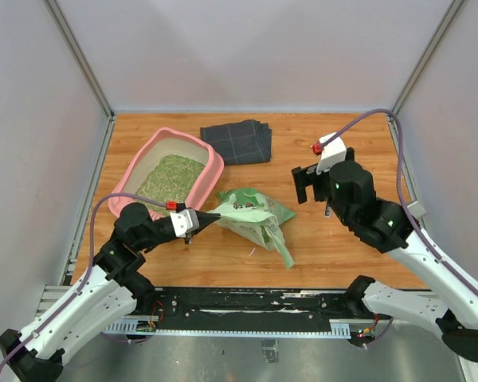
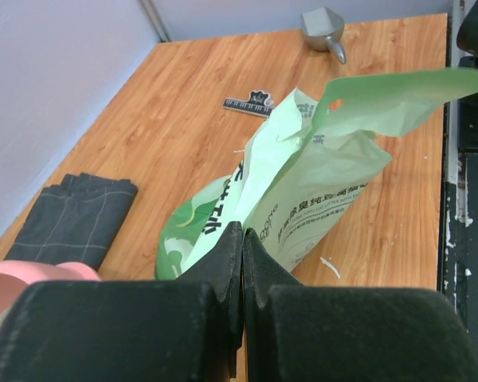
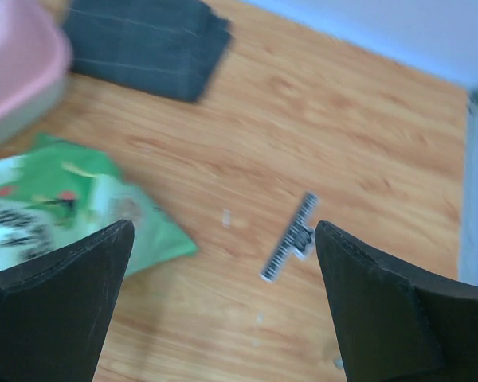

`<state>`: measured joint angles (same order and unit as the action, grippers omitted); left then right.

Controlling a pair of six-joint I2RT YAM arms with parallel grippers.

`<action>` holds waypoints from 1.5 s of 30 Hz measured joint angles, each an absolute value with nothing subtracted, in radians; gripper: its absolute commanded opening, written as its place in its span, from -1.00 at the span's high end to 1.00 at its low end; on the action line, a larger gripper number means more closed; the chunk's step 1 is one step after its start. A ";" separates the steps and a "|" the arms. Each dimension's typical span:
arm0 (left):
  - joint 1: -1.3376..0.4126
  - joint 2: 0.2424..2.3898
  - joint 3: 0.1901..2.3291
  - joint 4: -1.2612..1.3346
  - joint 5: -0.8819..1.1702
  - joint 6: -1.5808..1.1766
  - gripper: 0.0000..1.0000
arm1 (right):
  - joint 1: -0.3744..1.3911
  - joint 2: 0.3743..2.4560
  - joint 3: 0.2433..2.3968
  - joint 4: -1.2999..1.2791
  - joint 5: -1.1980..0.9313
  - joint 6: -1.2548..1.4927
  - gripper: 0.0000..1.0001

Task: Fill the litter box with clean litter
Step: Open the cat litter bag at the center of the board, then pick up the spatula from the center of the board.

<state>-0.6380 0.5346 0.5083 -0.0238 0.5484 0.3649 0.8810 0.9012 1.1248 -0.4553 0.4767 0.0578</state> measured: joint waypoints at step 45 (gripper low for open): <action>-0.638 0.476 0.448 0.030 0.506 0.333 0.99 | -0.211 1.332 0.696 -0.454 0.490 0.855 0.02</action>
